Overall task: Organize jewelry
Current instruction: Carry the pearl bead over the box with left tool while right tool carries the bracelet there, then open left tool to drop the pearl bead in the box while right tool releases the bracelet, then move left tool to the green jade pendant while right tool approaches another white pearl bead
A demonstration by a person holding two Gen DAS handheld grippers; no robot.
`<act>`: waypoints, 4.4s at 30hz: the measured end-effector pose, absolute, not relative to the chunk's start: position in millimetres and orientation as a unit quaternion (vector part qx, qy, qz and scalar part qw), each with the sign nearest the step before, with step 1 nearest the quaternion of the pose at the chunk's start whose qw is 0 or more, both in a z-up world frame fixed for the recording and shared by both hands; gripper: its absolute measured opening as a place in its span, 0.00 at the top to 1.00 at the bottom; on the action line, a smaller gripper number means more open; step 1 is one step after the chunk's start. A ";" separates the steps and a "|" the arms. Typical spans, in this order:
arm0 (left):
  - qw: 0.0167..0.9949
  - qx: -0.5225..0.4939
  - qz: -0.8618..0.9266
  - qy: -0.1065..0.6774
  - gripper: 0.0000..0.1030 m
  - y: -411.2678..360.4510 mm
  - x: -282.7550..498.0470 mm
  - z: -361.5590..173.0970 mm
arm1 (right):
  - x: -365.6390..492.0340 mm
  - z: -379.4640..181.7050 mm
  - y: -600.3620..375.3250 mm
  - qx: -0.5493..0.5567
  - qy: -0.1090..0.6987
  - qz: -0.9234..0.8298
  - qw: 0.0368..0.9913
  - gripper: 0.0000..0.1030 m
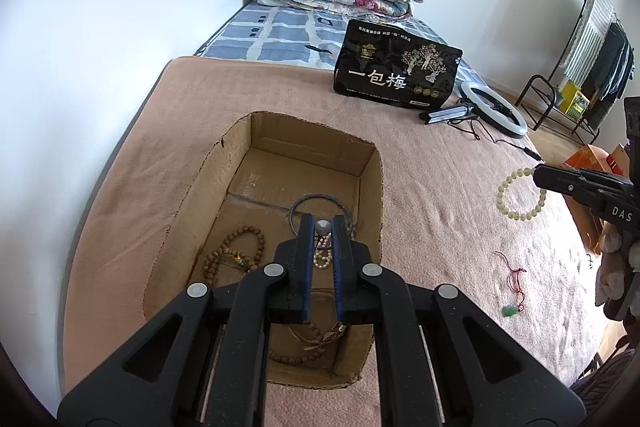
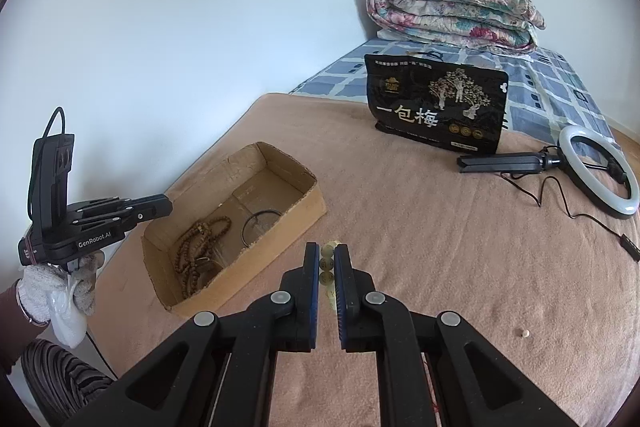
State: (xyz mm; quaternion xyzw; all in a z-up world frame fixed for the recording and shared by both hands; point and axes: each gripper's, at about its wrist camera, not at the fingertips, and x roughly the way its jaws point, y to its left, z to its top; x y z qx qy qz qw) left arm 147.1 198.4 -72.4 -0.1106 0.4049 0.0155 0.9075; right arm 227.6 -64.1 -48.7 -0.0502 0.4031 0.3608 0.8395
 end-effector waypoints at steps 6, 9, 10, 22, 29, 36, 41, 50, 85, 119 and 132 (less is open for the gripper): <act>0.907 -0.115 0.025 0.404 0.94 214.3 145.7 -75.4 | 235.1 -47.6 -30.7 -0.054 0.402 0.374 0.834 0.95; 0.908 -0.117 0.029 0.402 0.94 221.5 147.6 -76.7 | 240.1 -48.2 -16.0 -0.054 0.401 0.378 0.833 0.95; 0.908 -0.118 0.030 0.402 0.94 223.7 148.6 -77.3 | 242.0 -48.5 -11.3 -0.053 0.402 0.379 0.832 0.95; 0.906 -0.120 0.040 0.404 0.94 243.6 165.9 -90.0 | 265.3 -56.6 42.6 -0.053 0.406 0.391 0.825 0.95; 0.904 -0.119 0.040 0.409 0.94 250.4 177.2 -99.3 | 277.8 -69.6 68.2 -0.060 0.412 0.394 0.820 0.95; 0.900 -0.121 0.039 0.416 0.94 254.6 187.9 -110.0 | 285.9 -82.9 84.2 -0.068 0.419 0.393 0.816 0.95; 0.900 -0.118 0.038 0.418 0.94 254.0 192.4 -113.2 | 292.0 -90.9 89.4 -0.068 0.424 0.391 0.814 0.95; 0.900 -0.115 0.038 0.419 0.94 252.9 193.8 -114.4 | 293.6 -95.6 94.1 -0.068 0.426 0.390 0.813 0.92; 0.906 -0.099 0.048 0.409 0.52 233.9 173.9 -88.8 | 267.4 -57.1 65.9 -0.094 0.378 0.340 0.856 0.07; 0.899 -0.061 -0.074 0.426 0.52 79.7 155.4 -67.4 | 240.3 -20.0 -108.7 -0.080 0.357 0.238 0.900 0.00; 0.875 -0.005 -0.168 0.454 0.62 -2.0 149.1 -92.5 | 258.7 -46.6 -204.0 -0.045 0.390 0.195 0.899 0.15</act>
